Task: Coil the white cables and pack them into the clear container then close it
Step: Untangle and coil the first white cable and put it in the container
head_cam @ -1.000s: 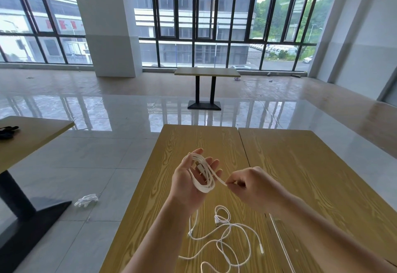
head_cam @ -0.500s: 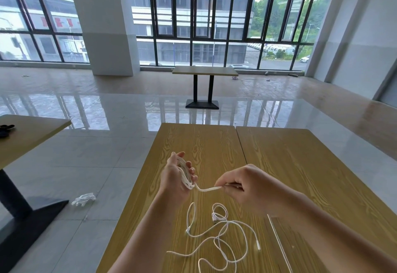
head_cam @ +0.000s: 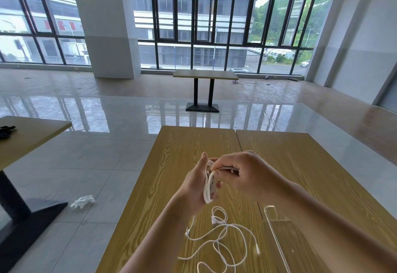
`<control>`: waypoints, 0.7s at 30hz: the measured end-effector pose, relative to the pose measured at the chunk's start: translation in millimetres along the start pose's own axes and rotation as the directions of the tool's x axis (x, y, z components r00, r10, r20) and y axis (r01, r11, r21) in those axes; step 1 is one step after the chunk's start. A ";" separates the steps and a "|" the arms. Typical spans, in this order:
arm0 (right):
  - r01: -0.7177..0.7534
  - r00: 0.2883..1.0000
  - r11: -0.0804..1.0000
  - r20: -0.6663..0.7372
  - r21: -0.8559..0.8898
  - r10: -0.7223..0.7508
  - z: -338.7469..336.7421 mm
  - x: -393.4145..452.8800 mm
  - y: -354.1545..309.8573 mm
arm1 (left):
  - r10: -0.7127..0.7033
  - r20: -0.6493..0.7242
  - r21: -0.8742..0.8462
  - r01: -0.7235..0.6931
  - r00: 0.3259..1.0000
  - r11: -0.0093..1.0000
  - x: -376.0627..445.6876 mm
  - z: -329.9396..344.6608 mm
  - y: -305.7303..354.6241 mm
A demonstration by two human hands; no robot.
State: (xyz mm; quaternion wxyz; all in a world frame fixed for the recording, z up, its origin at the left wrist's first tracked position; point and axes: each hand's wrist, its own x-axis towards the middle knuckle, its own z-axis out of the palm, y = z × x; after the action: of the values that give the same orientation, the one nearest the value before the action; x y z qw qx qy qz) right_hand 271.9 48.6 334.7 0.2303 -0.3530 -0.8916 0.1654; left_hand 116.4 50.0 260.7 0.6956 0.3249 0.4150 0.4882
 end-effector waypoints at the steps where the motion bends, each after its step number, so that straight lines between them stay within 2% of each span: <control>1: 0.006 1.000 1.000 -0.018 0.006 -0.006 0.4 1.0 0.7 | -0.009 0.032 -0.008 0.009 0.999 1.000 -1.6 1.7 -0.1; 5: 0.007 0.998 1.000 -0.065 -0.002 -0.007 2.2 2.8 6.1 | -0.022 0.174 -0.048 0.031 0.985 0.998 -8.9 7.2 -2.0; 10: -0.012 0.998 1.000 -0.057 -0.011 0.011 0.6 3.6 12.6 | -0.048 0.321 -0.044 0.066 0.946 0.997 -10.6 4.7 -6.7; 15: -0.049 0.997 0.999 0.056 -0.013 0.050 -5.2 5.0 17.0 | -0.064 0.474 -0.018 0.082 0.878 0.996 -11.2 1.4 -4.7; 21: -0.058 0.983 0.998 0.176 -0.013 0.060 -9.3 7.6 18.2 | -0.060 0.566 0.015 0.063 0.822 0.998 -6.4 1.1 -4.6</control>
State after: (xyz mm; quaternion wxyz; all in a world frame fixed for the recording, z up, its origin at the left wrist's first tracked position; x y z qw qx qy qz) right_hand 281.9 67.8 336.5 0.1443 -0.3642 -0.8982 0.1992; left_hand 118.2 42.4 258.9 0.8033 0.4400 0.1996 0.3482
